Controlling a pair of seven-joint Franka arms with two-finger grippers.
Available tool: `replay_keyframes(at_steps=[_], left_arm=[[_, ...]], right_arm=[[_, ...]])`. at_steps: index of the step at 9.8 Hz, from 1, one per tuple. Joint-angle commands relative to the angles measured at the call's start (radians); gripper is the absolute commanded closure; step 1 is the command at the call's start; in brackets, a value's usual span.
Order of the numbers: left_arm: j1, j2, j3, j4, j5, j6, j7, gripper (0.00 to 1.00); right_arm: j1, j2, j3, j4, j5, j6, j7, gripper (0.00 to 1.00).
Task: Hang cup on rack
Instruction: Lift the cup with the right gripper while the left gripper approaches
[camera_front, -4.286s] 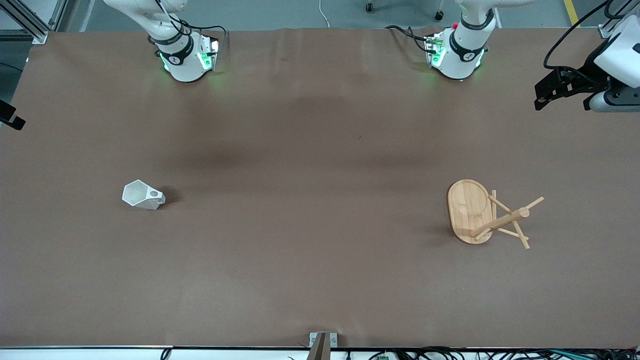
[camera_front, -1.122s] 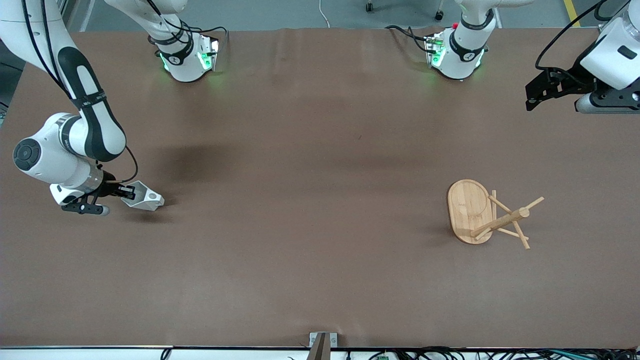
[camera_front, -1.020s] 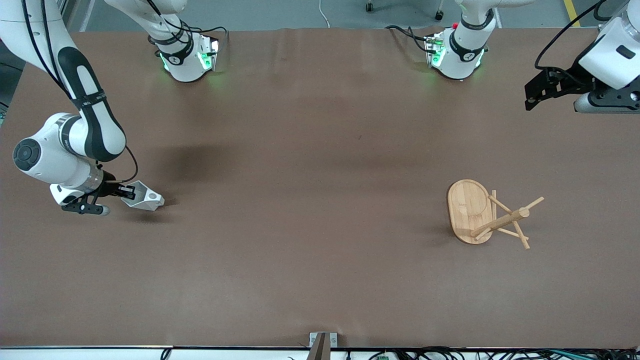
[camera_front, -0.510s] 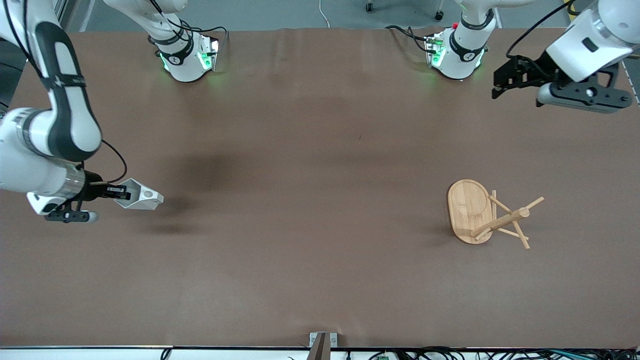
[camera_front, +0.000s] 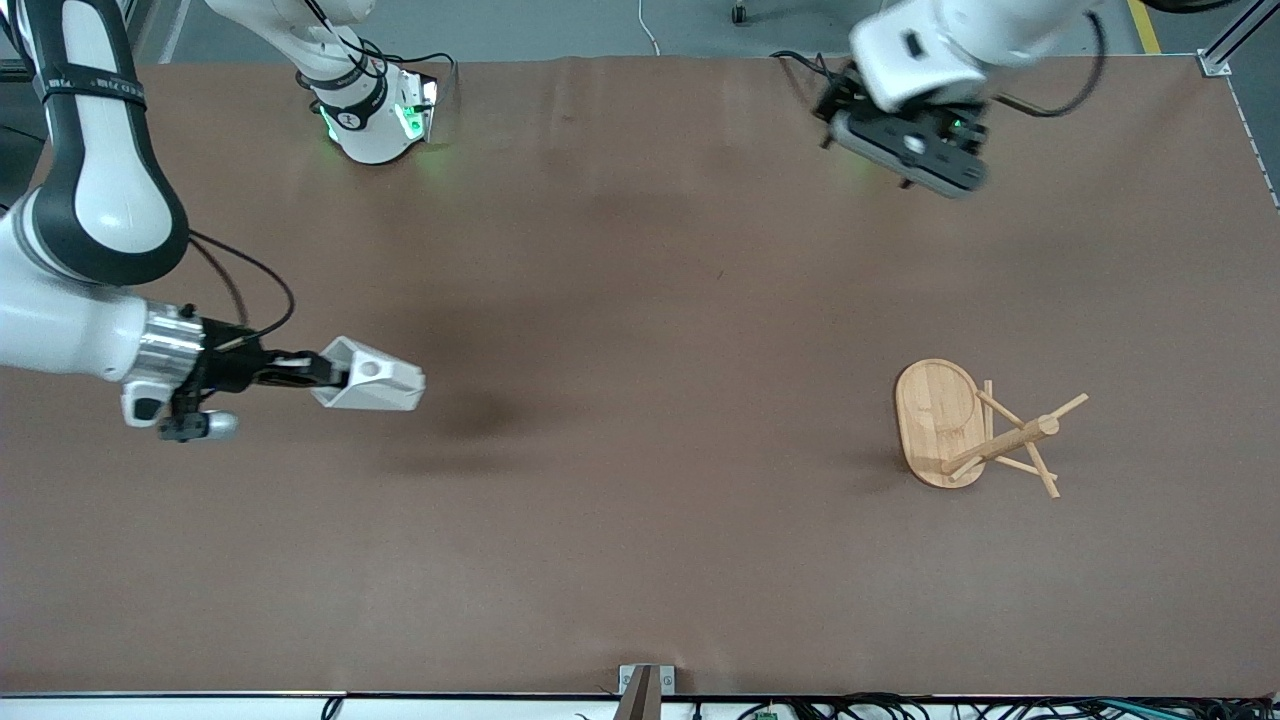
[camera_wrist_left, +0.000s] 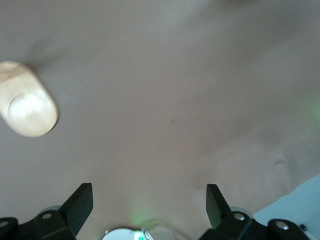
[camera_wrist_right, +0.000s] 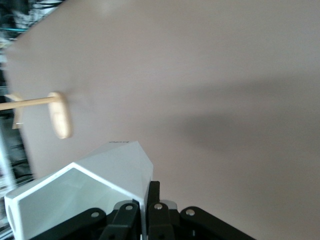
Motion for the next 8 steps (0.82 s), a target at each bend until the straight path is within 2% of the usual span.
replay_keyframes(at_steps=[1,3,6,8], left_arm=[[-0.072,0.045,-0.043,-0.008,-0.005,0.075,0.02,0.0],[-0.14,0.085,-0.049,0.042,0.01,0.097,0.056,0.0],[-0.193,0.159,-0.049,0.085,0.025,0.171,0.184,0.0],[-0.233,0.19,-0.049,0.093,0.076,0.247,0.321,0.0]], right_arm=[[0.004,-0.026,0.077,-0.067,0.212,0.022,-0.001,1.0],[0.01,-0.026,0.146,-0.095,0.364,0.022,-0.006,1.0],[0.012,-0.027,0.232,-0.15,0.526,0.035,-0.059,1.0],[0.015,-0.026,0.247,-0.217,0.657,0.027,-0.185,1.0]])
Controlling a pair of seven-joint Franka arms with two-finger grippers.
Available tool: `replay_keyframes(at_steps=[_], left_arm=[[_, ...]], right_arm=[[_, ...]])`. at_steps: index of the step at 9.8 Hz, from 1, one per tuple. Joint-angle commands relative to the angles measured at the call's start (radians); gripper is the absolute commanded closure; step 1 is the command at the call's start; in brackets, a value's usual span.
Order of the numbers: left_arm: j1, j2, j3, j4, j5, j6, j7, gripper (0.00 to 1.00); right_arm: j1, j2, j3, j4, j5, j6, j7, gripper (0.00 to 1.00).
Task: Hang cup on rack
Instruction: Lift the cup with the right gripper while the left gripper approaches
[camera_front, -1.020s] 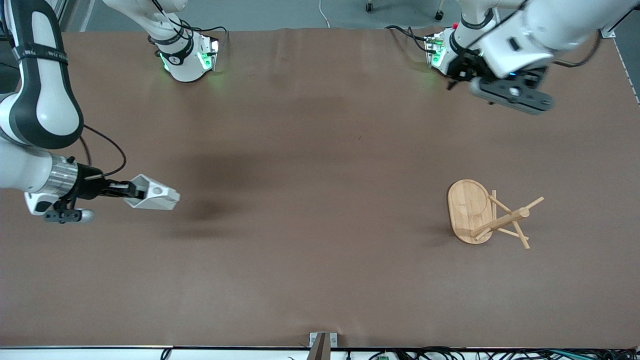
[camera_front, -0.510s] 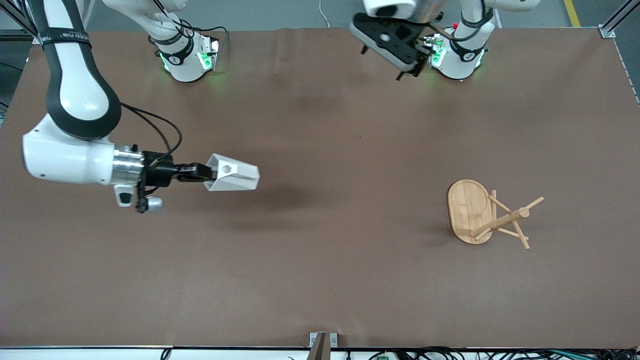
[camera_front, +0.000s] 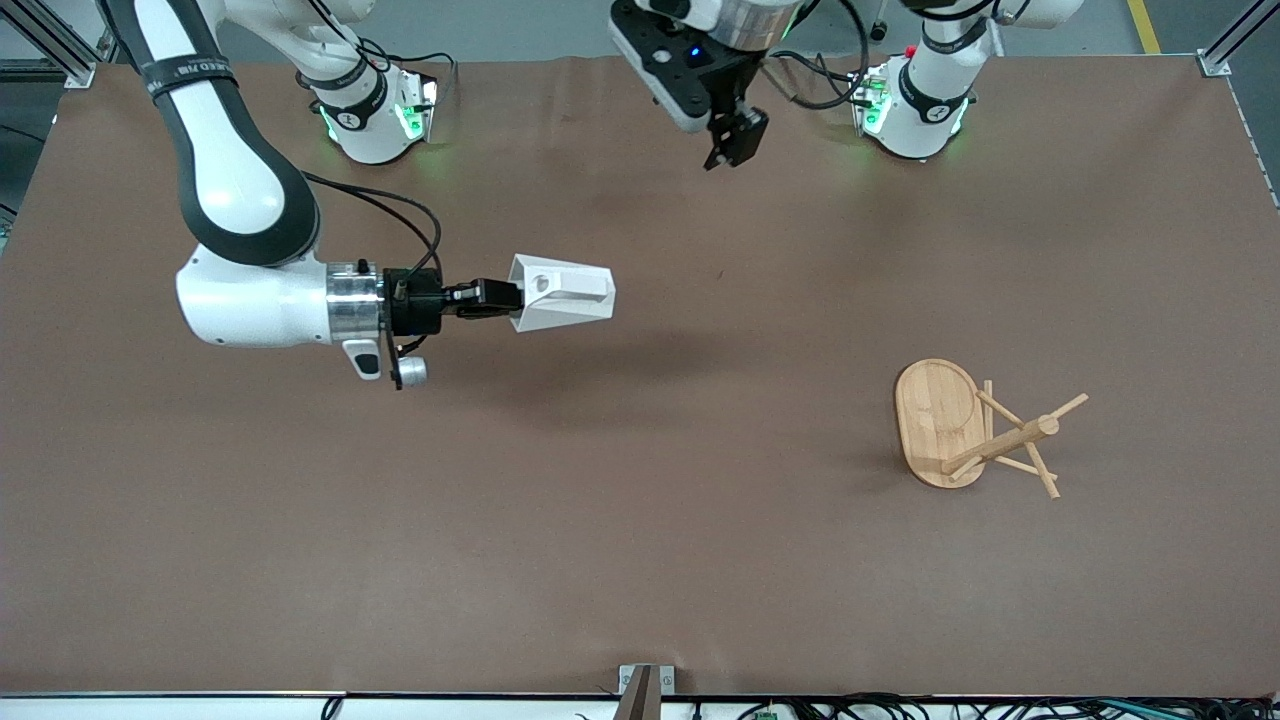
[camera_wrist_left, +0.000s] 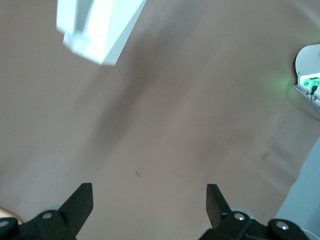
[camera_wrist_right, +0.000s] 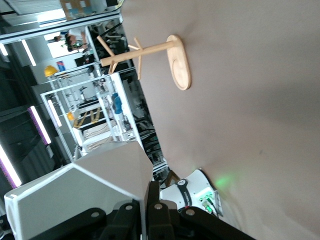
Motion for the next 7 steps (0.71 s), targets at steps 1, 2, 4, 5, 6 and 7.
replay_keyframes(at_steps=[1,2,4,5,6,7], left_arm=[[-0.027,0.07,0.002,0.04,0.043,0.048,0.133,0.0],[-0.02,0.117,0.005,0.075,0.043,0.05,0.217,0.0],[-0.025,0.165,0.005,0.094,0.043,0.074,0.247,0.0],[-0.025,0.179,0.007,0.092,0.043,0.093,0.259,0.0],[-0.014,0.182,0.007,0.091,0.043,0.093,0.282,0.0],[-0.011,0.182,0.007,0.089,0.04,0.093,0.291,0.0]], right_arm=[[-0.016,-0.026,0.051,-0.086,0.114,0.003,-0.112,1.0],[-0.011,-0.026,0.059,-0.092,0.138,0.004,-0.12,1.0],[-0.011,-0.041,0.089,-0.11,0.169,0.009,-0.132,1.0],[-0.007,-0.046,0.091,-0.123,0.195,0.01,-0.147,1.0],[-0.005,-0.054,0.098,-0.138,0.215,0.01,-0.17,1.0],[-0.008,-0.061,0.106,-0.149,0.218,0.009,-0.181,1.0]])
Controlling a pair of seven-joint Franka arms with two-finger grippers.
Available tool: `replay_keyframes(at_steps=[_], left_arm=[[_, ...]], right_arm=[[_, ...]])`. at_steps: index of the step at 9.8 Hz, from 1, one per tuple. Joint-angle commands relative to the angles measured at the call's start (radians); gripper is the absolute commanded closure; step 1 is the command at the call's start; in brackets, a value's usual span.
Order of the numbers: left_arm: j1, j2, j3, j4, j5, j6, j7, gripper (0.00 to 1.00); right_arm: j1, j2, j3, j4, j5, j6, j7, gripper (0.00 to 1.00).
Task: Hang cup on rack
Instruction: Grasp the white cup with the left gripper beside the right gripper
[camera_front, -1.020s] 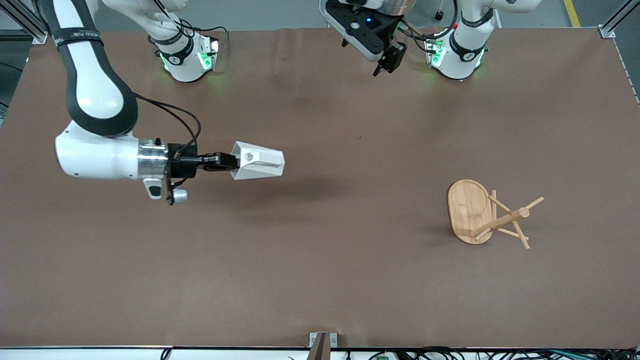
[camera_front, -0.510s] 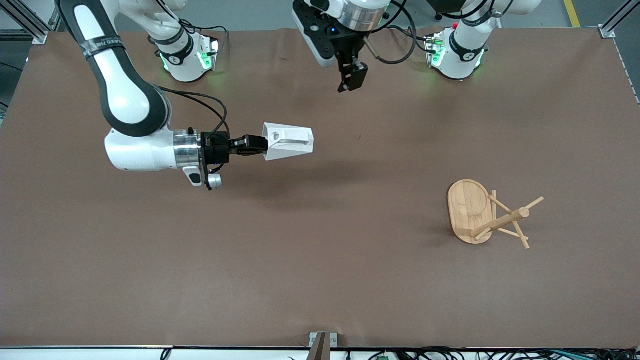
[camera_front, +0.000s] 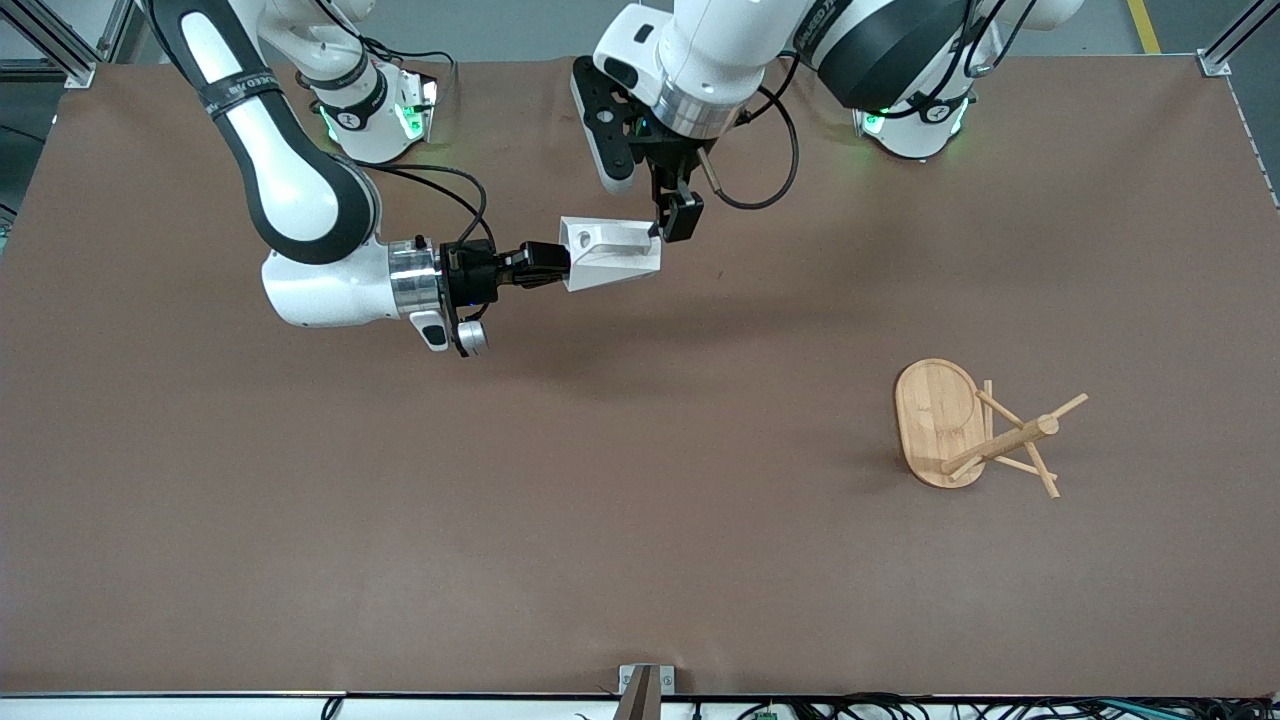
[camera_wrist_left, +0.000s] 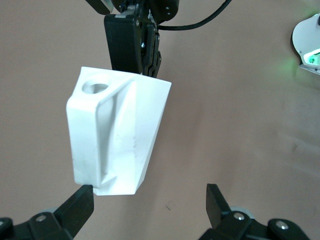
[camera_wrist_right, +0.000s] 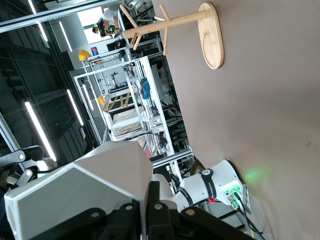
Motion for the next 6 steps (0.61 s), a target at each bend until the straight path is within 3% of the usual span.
replay_keyframes(at_steps=[1,6], left_arm=[[0.002,0.024,-0.004,0.001,0.019,0.002,0.027,0.0],[0.005,0.054,-0.004,-0.004,0.002,0.001,0.157,0.0]], right_arm=[[-0.009,-0.061,0.021,-0.06,0.051,0.0,-0.036,1.0],[-0.007,-0.065,0.021,-0.061,0.057,0.002,-0.036,1.0]])
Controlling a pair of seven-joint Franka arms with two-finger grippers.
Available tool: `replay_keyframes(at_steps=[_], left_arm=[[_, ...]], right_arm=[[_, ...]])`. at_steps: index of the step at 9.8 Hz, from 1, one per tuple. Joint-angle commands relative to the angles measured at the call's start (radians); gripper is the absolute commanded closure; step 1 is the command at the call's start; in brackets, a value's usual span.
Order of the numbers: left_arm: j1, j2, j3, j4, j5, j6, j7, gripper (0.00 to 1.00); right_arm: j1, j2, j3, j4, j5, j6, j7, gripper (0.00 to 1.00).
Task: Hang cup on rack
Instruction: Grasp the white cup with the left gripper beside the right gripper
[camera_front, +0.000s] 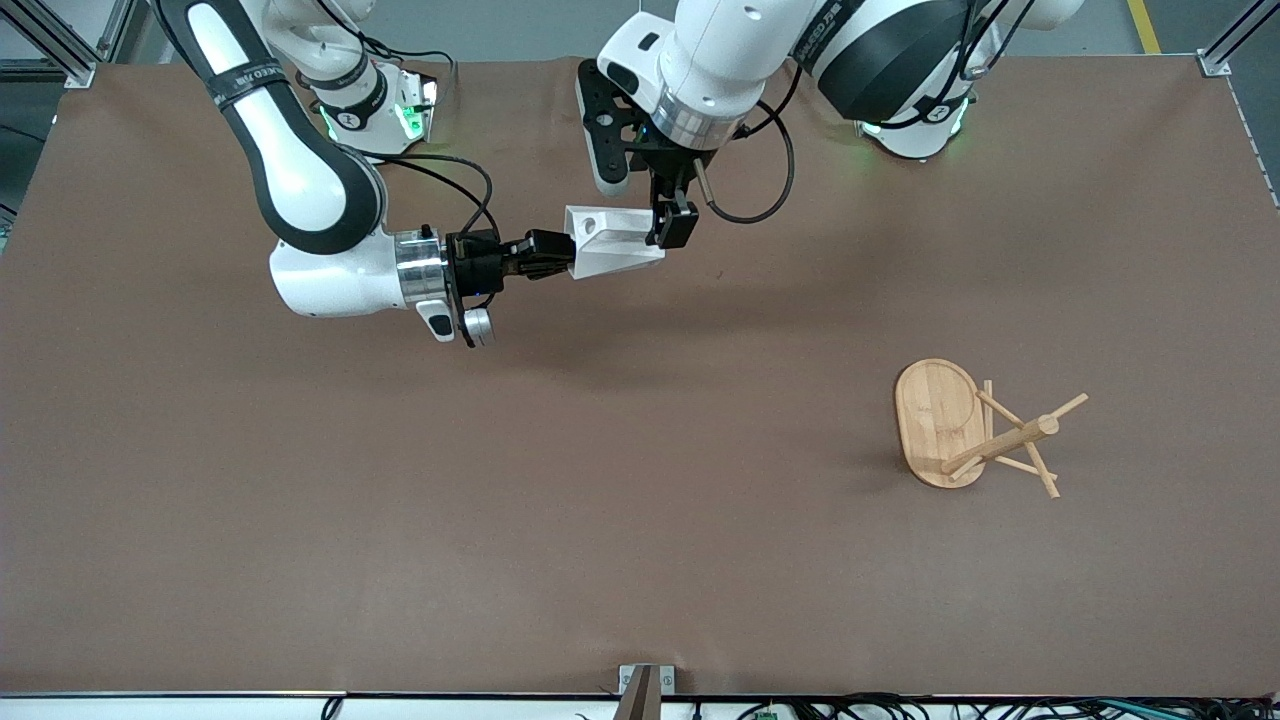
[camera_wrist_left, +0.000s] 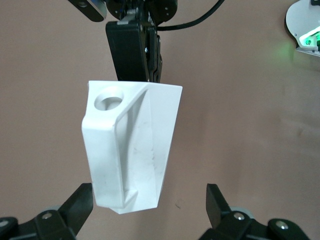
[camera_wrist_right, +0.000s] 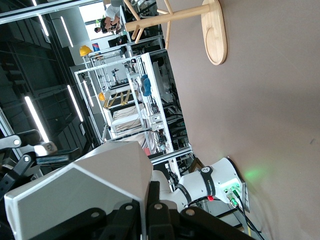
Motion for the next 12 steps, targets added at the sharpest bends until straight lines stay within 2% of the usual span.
replay_keyframes(at_steps=[1,10,11,12], left_arm=[[0.009,0.047,-0.003,-0.004,0.002,0.001,0.043,0.0],[-0.004,0.092,-0.005,-0.003,0.006,0.07,0.043,0.0],[-0.007,0.092,-0.003,-0.003,0.014,0.07,0.045,0.08],[-0.011,0.092,-0.005,-0.004,0.017,0.07,0.045,0.31]], right_arm=[[-0.006,-0.043,0.008,-0.042,0.053,0.004,-0.02,1.0],[-0.006,-0.044,0.009,-0.04,0.053,0.006,-0.022,1.0],[-0.006,-0.046,0.009,-0.04,0.059,0.006,-0.022,1.0],[-0.003,-0.046,0.009,-0.04,0.066,0.009,-0.022,1.0]])
